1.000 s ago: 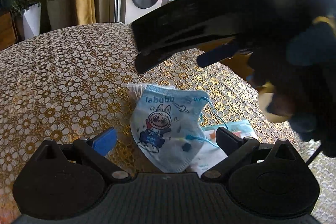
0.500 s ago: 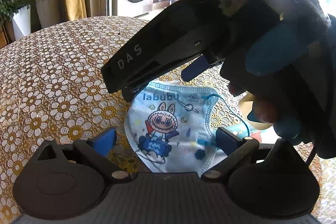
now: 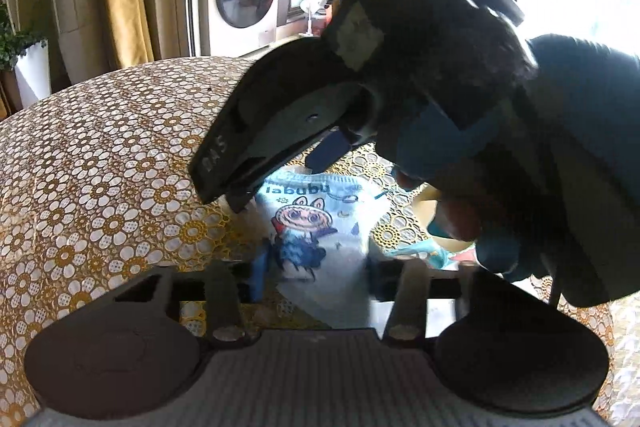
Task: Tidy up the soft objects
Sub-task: 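Grasp the blue labubu mask with the left tool while the right tool grasps the cotton swab bag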
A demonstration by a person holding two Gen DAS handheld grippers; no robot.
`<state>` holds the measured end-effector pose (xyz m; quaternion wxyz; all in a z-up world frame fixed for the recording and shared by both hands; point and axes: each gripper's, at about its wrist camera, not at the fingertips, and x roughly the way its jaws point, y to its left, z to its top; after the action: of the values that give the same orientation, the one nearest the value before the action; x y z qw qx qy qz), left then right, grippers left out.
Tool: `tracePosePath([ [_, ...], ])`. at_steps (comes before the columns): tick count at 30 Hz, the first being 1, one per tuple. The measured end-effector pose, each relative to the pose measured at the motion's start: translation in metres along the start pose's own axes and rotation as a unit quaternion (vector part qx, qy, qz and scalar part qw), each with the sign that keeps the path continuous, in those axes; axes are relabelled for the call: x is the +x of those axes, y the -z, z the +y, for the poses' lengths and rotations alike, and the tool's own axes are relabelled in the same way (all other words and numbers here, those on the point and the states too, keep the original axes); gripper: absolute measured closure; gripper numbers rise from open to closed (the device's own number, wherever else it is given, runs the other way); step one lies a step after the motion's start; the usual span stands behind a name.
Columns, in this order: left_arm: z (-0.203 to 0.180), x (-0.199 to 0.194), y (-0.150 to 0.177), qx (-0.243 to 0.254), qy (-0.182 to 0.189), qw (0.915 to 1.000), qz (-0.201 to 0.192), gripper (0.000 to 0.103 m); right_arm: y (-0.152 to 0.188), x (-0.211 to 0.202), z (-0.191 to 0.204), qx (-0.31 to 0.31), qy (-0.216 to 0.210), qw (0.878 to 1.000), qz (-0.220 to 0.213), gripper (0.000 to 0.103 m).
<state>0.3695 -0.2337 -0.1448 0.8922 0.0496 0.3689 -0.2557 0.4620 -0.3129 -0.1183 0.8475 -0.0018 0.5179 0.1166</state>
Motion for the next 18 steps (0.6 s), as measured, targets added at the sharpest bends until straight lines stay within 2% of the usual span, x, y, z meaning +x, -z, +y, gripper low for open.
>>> tracePosePath([
  [4,0.002,-0.007,0.002,0.001,0.000,1.0000,-0.002,0.079,0.002,-0.007,-0.010,0.025,-0.024,0.999,-0.002,0.051],
  [6,0.002,-0.012,0.004,0.006,-0.003,1.0000,-0.003,0.081,0.004,-0.010,-0.015,0.040,-0.036,0.999,-0.007,0.058],
  [12,0.000,-0.033,0.013,0.014,0.001,0.9999,-0.007,0.084,0.011,-0.024,-0.024,0.072,-0.053,0.996,-0.027,0.065],
  [18,0.008,-0.064,0.022,-0.004,0.008,0.9999,-0.013,0.084,0.017,-0.045,-0.025,0.088,-0.060,0.993,-0.050,0.065],
])
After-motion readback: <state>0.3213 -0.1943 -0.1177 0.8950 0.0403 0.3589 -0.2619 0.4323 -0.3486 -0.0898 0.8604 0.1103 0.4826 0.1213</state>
